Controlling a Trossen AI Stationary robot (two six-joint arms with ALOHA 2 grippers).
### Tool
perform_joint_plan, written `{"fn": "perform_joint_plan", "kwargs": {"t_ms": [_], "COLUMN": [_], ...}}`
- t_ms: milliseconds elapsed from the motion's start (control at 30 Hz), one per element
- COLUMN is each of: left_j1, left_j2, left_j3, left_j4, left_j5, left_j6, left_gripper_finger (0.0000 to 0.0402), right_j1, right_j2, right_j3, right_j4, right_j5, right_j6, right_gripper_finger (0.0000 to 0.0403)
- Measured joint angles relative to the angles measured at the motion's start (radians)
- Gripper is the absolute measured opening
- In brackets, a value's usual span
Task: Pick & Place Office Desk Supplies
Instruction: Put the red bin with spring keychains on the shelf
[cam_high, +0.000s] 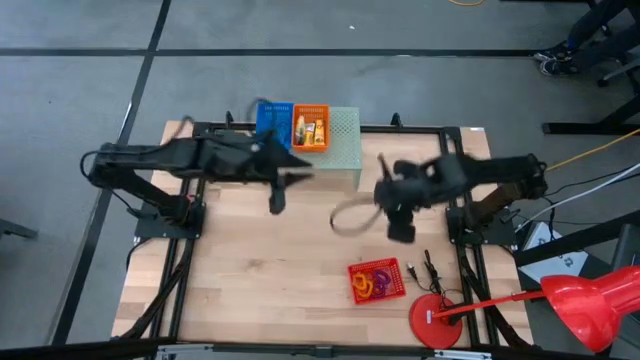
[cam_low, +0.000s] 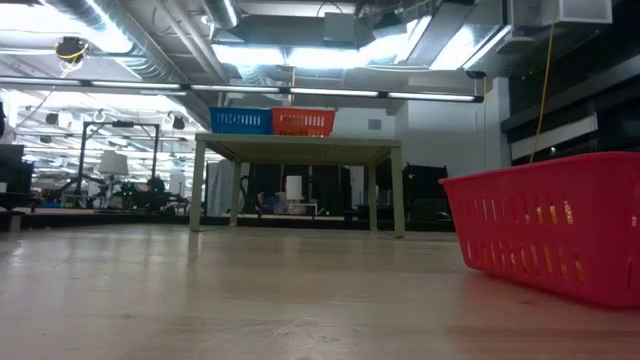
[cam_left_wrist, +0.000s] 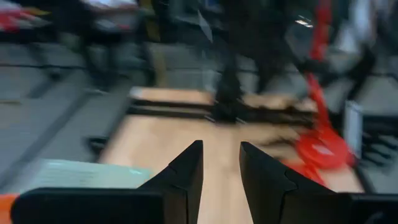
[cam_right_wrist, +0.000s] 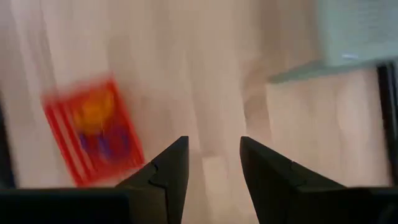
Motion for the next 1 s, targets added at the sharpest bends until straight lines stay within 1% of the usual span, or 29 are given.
{"fn": "perform_joint_plan", "kwargs": {"t_ms": [67, 133, 200, 267, 367, 433, 500, 633, 767, 900, 1000], "left_j1": [-0.052, -0.112, -0.172, -0.230, -0.332, -0.397, -0.441, -0.488, -0.509, -0.516, -0.519], "left_j2": [-0.003, -0.003, -0.002, -0.003, -0.003, -0.003, -0.003, 0.001, 0.038, 0.097, 0.139], "left_j3": [0.073, 0.149, 0.218, 0.267, 0.310, 0.314, 0.314, 0.314, 0.314, 0.312, 0.312], "left_j4": [-0.054, -0.142, -0.237, -0.285, -0.316, -0.342, -0.397, -0.493, -0.537, -0.547, -0.534], "left_j5": [-0.146, -0.281, -0.391, -0.487, -0.627, -0.722, -0.790, -0.808, -0.792, -0.730, -0.650], "left_j6": [-0.014, -0.036, -0.084, -0.151, -0.222, -0.253, -0.311, -0.473, -0.563, -0.629, -0.692], "left_gripper_finger": [0.0100, 0.0100, 0.0100, 0.0100, 0.0100, 0.0100, 0.0100, 0.0100, 0.0100, 0.0100, 0.0100], "right_j1": [0.039, 0.073, 0.100, 0.114, 0.115, 0.116, 0.116, 0.111, 0.112, 0.106, 0.104], "right_j2": [-0.003, -0.005, 0.000, -0.002, -0.001, -0.001, -0.001, -0.001, -0.002, 0.018, 0.053], "right_j3": [-0.104, -0.220, -0.332, -0.429, -0.558, -0.625, -0.675, -0.727, -0.774, -0.813, -0.821], "right_j4": [0.025, 0.068, 0.117, 0.189, 0.388, 0.532, 0.632, 0.728, 0.779, 0.810, 0.817], "right_j5": [-0.020, -0.048, -0.053, -0.065, -0.160, -0.218, -0.249, -0.271, -0.290, -0.295, -0.316], "right_j6": [-0.128, -0.250, -0.356, -0.440, -0.498, -0.519, -0.518, -0.490, -0.460, -0.436, -0.435], "right_gripper_finger": [0.0146, 0.0146, 0.0146, 0.0146, 0.0146, 0.0146, 0.0146, 0.0146, 0.0146, 0.0146, 0.0146]}}
